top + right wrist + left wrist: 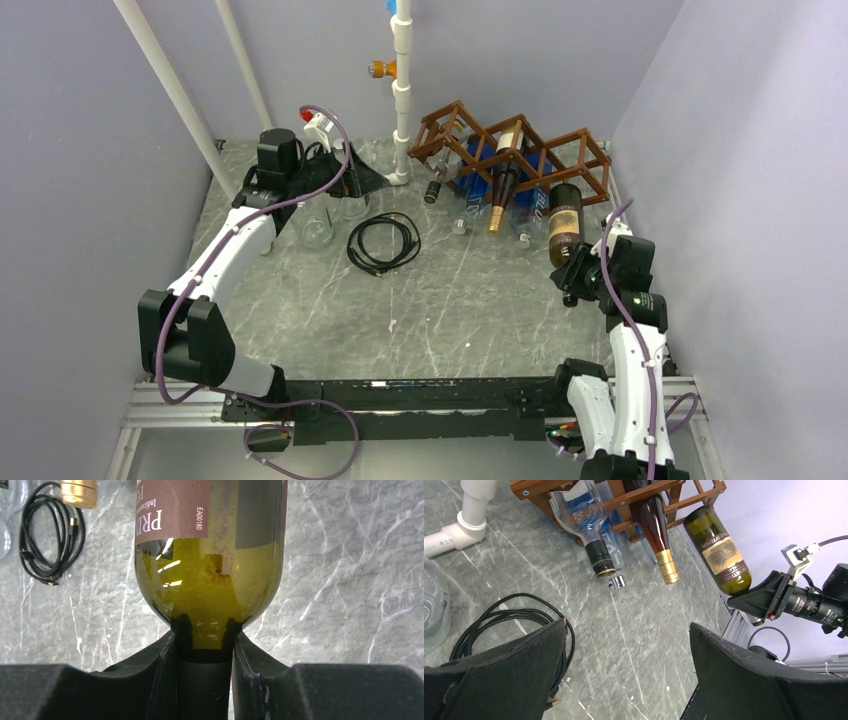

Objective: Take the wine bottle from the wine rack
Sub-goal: Pick up the wine bottle from the wine rack.

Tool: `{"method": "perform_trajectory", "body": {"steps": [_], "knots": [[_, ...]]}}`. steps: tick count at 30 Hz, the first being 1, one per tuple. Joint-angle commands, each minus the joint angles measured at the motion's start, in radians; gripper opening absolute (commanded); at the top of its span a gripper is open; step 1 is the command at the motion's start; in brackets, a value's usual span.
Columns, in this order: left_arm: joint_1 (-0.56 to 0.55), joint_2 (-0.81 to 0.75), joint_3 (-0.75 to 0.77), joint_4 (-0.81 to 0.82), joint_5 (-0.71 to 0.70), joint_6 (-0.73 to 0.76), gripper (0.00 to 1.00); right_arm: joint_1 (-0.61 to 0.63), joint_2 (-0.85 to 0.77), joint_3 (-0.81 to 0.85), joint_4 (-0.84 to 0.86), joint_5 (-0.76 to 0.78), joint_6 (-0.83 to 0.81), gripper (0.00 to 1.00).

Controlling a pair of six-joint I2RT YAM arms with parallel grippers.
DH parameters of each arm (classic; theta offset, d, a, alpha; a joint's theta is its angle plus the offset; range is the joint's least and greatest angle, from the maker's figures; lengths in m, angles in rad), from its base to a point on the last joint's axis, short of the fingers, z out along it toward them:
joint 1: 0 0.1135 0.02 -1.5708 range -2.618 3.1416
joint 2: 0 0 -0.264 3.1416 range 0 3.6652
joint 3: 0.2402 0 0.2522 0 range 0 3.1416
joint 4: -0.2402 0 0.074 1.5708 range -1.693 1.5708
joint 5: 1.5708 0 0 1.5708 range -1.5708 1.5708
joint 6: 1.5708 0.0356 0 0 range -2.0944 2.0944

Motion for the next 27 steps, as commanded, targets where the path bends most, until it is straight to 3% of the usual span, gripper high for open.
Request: {"method": "perform_trajectory", "body": {"steps": [1, 18, 27], "knots": [[-0.001, -0.031, 0.05, 0.016, 0.001, 0.025, 0.99, -0.007, -0.063, 0.114, 0.053, -0.033, 0.009, 0.0], [-0.039, -0.067, 0.052, 0.035, 0.045, 0.073, 1.0, -0.007, -0.104, 0.25, -0.007, -0.131, -0.051, 0.0], [-0.121, -0.095, 0.064, -0.022, 0.022, 0.207, 0.99, -0.007, -0.043, 0.331, -0.024, -0.272, -0.136, 0.0]]}}
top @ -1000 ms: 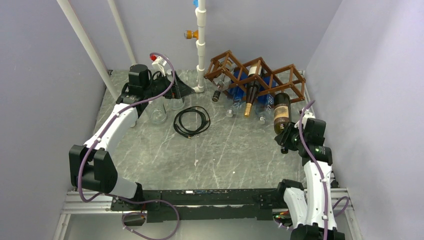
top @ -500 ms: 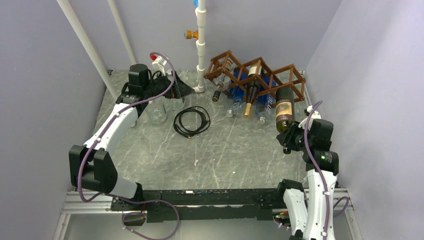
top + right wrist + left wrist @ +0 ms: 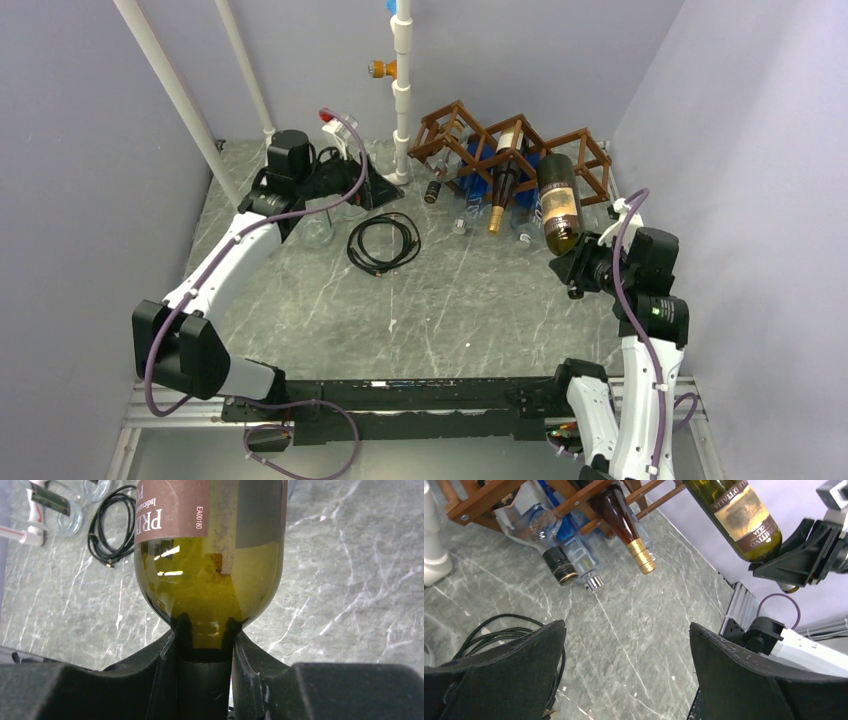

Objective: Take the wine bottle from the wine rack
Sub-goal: Pick up the wine bottle from the wine rack.

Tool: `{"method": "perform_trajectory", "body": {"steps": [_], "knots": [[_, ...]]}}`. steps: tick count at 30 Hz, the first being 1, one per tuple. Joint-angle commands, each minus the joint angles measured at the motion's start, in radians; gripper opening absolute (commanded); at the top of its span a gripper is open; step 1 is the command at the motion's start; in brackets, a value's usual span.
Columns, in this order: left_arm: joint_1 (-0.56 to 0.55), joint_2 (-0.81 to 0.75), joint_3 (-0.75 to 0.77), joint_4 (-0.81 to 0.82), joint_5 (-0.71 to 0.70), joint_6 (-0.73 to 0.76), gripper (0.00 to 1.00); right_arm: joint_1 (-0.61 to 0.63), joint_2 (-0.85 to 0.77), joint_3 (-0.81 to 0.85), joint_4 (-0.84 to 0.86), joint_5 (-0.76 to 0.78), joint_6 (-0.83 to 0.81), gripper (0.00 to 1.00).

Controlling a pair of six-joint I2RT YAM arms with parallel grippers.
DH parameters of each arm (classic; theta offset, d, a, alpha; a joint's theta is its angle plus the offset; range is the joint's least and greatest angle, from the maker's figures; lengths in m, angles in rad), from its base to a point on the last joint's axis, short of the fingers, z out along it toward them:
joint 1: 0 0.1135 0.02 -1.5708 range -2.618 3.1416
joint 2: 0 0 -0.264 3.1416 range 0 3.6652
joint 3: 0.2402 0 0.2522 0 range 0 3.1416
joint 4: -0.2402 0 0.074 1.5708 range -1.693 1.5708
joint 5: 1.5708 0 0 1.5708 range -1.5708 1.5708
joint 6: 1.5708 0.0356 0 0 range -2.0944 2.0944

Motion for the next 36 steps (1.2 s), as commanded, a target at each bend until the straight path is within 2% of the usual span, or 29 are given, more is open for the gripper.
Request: {"method": "perform_trajectory", "body": {"steps": [1, 7, 17, 21, 25, 31, 36], "knots": [[-0.044, -0.056, 0.051, -0.019, -0.003, 0.123, 0.99, -0.004, 0.022, 0.115, 0.116, -0.15, -0.095, 0.0], [-0.109, -0.108, 0.021, -0.026, -0.037, 0.235, 0.99, -0.004, 0.114, 0.191, 0.032, -0.225, -0.237, 0.0], [-0.183, -0.21, -0.071, -0.009, -0.07, 0.482, 0.99, 0.023, 0.236, 0.302, -0.156, -0.329, -0.582, 0.0], [-0.183, -0.219, -0.109, 0.059, 0.052, 0.482, 1.0, 0.067, 0.281, 0.353, -0.23, -0.374, -0.718, 0.0], [-0.183, -0.201, -0.105, 0.092, 0.094, 0.433, 1.0, 0.136, 0.34, 0.389, -0.274, -0.395, -0.798, 0.0], [-0.184, -0.218, -0.082, -0.005, -0.015, 0.497, 0.99, 0.221, 0.388, 0.377, -0.271, -0.374, -0.882, 0.0], [-0.188, -0.287, -0.126, -0.034, -0.073, 0.558, 1.0, 0.285, 0.415, 0.353, -0.247, -0.38, -0.931, 0.0]]}}
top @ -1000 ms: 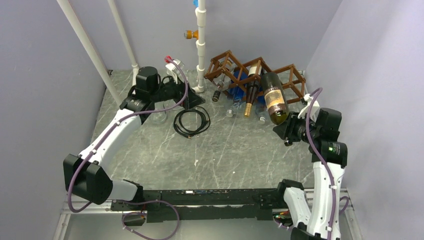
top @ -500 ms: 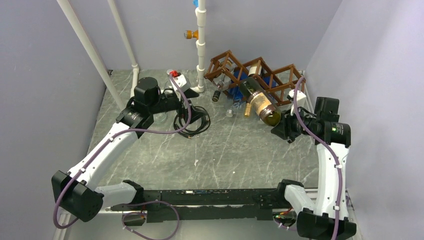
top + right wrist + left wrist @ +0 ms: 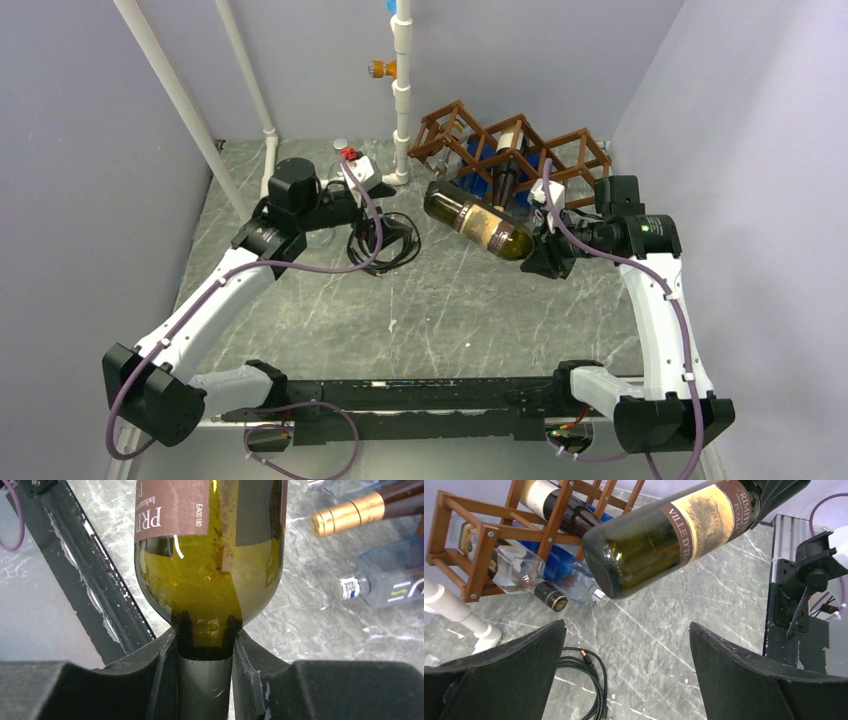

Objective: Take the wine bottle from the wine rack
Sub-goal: Pick up the wine bottle from the wine rack, then place the wine bottle at the center of the board.

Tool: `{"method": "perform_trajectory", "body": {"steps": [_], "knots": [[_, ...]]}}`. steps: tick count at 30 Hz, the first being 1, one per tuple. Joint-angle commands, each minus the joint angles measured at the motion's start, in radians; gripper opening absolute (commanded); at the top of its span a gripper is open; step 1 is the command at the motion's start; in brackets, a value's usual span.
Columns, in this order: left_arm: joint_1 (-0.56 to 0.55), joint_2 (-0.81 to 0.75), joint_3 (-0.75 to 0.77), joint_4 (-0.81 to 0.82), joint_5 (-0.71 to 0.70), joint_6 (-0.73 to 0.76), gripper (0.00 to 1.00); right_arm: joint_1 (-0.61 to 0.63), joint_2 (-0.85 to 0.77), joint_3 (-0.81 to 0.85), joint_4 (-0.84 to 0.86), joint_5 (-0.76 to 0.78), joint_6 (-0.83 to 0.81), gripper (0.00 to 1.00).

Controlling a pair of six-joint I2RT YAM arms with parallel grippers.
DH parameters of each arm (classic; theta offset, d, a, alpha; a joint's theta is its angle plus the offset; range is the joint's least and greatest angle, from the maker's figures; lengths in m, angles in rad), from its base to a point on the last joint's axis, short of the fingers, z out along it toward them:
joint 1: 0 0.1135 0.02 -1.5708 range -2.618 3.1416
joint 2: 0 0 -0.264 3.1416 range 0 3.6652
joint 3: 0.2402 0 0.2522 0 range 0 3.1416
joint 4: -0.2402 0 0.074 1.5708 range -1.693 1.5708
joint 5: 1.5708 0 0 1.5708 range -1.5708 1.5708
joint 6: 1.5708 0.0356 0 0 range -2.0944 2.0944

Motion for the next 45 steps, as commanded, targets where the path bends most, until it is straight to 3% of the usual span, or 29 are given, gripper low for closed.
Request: {"method": "perform_trajectory", "body": {"steps": [1, 7, 12, 18, 32, 45], "knots": [[-0.007, -0.097, -0.026, -0.013, -0.045, 0.082, 1.0, 0.042, -0.001, 0.015, 0.084, -0.085, -0.109, 0.0], [-0.024, -0.234, -0.18, 0.015, 0.031, 0.15, 0.99, 0.082, 0.042, 0.017, 0.049, -0.059, -0.204, 0.0], [-0.068, -0.36, -0.271, 0.035, -0.041, 0.156, 1.0, 0.136, 0.082, 0.012, 0.028, -0.048, -0.26, 0.0], [-0.166, -0.405, -0.273, 0.023, -0.118, 0.096, 1.0, 0.184, 0.137, 0.009, -0.052, -0.092, -0.365, 0.0], [-0.585, -0.309, -0.228, -0.082, -0.592, 0.243, 0.99, 0.183, 0.123, -0.136, -0.018, -0.212, -0.444, 0.0], [-0.653, -0.132, -0.106, -0.162, -0.665, 0.377, 0.99, 0.186, 0.144, -0.16, -0.029, -0.197, -0.458, 0.0]]}}
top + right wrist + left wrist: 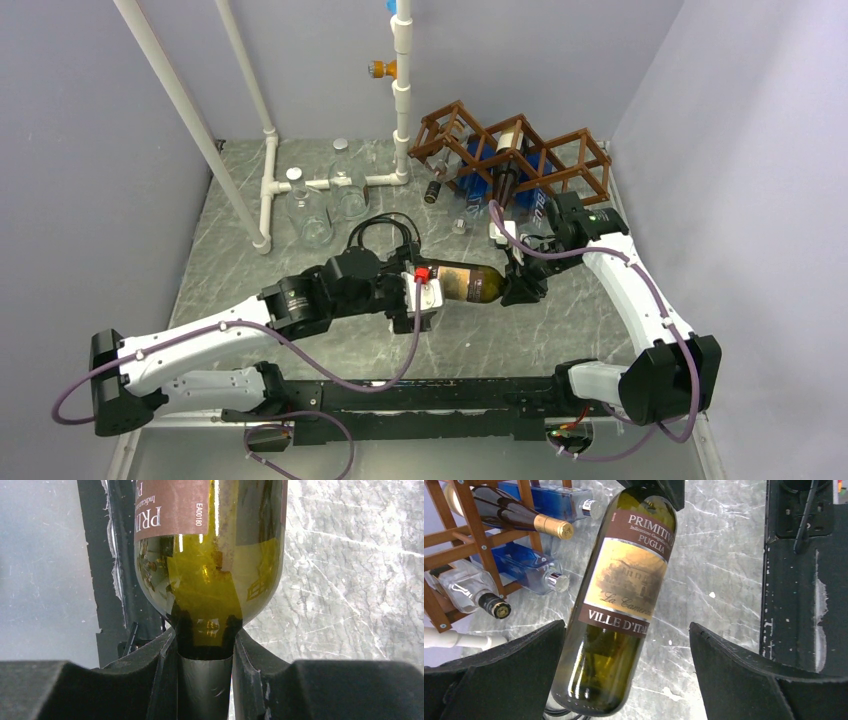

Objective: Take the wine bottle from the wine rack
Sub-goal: Place the wine bottle at the center of the board.

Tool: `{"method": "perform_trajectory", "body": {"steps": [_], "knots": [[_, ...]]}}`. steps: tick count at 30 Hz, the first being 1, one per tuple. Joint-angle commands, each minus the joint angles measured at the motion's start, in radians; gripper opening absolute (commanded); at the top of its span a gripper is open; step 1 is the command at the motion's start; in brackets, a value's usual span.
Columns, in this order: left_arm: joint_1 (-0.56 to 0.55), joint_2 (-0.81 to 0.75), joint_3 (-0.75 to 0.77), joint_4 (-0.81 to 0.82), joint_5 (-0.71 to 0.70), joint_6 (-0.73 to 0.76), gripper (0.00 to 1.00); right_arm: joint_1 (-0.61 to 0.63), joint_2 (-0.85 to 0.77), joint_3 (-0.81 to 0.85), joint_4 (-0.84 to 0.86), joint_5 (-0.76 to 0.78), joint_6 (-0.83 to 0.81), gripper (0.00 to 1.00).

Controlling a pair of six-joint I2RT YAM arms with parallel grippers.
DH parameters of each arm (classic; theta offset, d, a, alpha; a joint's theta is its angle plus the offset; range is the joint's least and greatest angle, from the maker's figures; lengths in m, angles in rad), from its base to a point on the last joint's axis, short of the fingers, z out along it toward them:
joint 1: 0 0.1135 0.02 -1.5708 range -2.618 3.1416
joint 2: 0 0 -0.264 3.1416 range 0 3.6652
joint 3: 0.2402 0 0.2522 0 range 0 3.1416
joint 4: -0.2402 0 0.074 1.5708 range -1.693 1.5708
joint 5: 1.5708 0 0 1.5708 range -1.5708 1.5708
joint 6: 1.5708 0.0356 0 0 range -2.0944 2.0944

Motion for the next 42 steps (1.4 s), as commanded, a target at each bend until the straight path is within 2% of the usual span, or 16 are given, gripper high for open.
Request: {"method": "perform_trajectory", "body": {"steps": [1, 12, 22, 26, 32, 42], "knots": [[-0.006, 0.04, 0.083, -0.014, -0.025, 0.068, 1.0, 0.004, -0.008, 0.024, 0.017, -0.131, -0.059, 0.0], [-0.01, 0.167, 0.192, -0.061, -0.001, 0.091, 1.0, 0.026, 0.01, 0.014, 0.036, -0.106, -0.04, 0.0], [-0.082, 0.251, 0.192, 0.018, -0.162, 0.222, 1.0, 0.043, 0.026, 0.017, 0.028, -0.102, -0.045, 0.0], [-0.099, 0.302, 0.205, 0.021, -0.182, 0.281, 1.0, 0.045, 0.031, 0.021, 0.018, -0.108, -0.052, 0.0], [-0.104, 0.372, 0.231, 0.012, -0.15, 0.284, 1.0, 0.048, 0.038, 0.022, 0.018, -0.101, -0.047, 0.0], [-0.104, 0.436, 0.222, 0.067, -0.254, 0.266, 0.99, 0.051, 0.049, 0.027, 0.003, -0.112, -0.057, 0.0]]}}
